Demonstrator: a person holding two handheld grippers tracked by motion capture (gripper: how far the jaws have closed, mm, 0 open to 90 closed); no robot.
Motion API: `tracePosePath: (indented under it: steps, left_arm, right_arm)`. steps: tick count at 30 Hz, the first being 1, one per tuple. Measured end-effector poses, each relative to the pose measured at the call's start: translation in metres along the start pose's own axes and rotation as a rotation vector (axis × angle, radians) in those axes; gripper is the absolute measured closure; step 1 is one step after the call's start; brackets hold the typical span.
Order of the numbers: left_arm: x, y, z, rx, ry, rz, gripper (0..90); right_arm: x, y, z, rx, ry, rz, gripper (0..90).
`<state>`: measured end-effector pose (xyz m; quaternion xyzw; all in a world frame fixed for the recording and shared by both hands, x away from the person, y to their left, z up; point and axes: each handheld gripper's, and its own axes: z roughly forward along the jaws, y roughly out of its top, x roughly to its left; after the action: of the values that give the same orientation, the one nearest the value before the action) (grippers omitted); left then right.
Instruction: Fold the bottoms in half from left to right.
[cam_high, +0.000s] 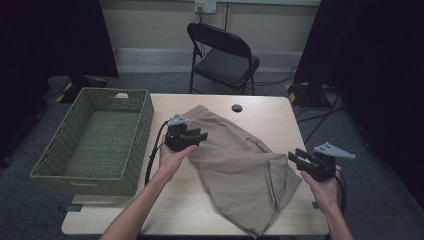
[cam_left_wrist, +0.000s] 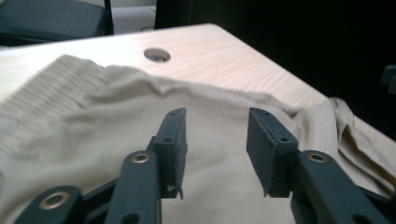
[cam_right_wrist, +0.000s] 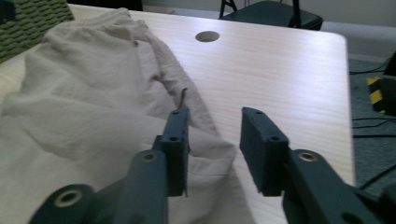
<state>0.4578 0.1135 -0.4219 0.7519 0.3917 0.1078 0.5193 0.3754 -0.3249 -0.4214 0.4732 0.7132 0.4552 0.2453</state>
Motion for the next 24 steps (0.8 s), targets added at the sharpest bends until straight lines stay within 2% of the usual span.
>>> tracePosePath:
  steps: [2,4,7,9,11,12,14,16,17,18,20,22,24]
  left_arm:
    - [0.002,-0.01,0.004,0.014,-0.003,-0.014,63.8]
    - [0.003,-0.021,0.009,0.036,0.0,-0.025,66.4]
    - [0.005,-0.034,0.022,0.078,0.004,-0.033,65.2]
    - [0.004,-0.041,0.03,0.121,-0.013,-0.038,62.5]
    - [0.004,-0.049,0.038,0.167,0.004,-0.021,59.4]
    - [0.004,-0.053,0.041,0.171,0.019,-0.014,58.7]
    - [0.007,-0.059,0.046,0.187,0.038,-0.026,58.1]
    - [0.01,-0.061,0.048,0.177,0.045,-0.028,57.9]
    - [0.011,-0.061,0.05,0.178,0.07,-0.02,57.4]
    - [0.013,-0.061,0.05,0.181,0.076,0.0,56.7]
    - [0.019,-0.06,0.051,0.176,0.084,-0.01,56.6]
    - [0.024,-0.056,0.051,0.187,0.124,0.016,55.9]
    - [0.032,-0.054,0.051,0.184,0.141,-0.002,55.5]
  right_arm:
    - [0.005,-0.003,0.004,0.012,0.029,0.003,59.8]
    - [0.012,-0.005,0.01,0.033,0.041,-0.015,58.3]
    - [0.019,-0.007,0.023,0.058,0.054,-0.03,57.7]
    - [0.022,-0.01,0.034,0.086,0.064,-0.038,57.8]
    - [0.024,-0.014,0.046,0.121,0.075,-0.049,57.4]
    - [0.026,-0.016,0.05,0.136,0.084,-0.044,57.6]
    - [0.028,-0.021,0.055,0.163,0.091,-0.049,57.4]
    - [0.03,-0.027,0.059,0.188,0.11,-0.046,62.0]
    - [0.031,-0.029,0.061,0.2,0.12,-0.053,62.2]
    - [0.034,-0.031,0.063,0.213,0.124,-0.058,61.9]
    - [0.039,-0.035,0.067,0.237,0.139,-0.079,61.2]
    - [0.046,-0.036,0.069,0.244,0.145,-0.098,60.6]
    - [0.052,-0.036,0.072,0.246,0.163,-0.098,60.1]
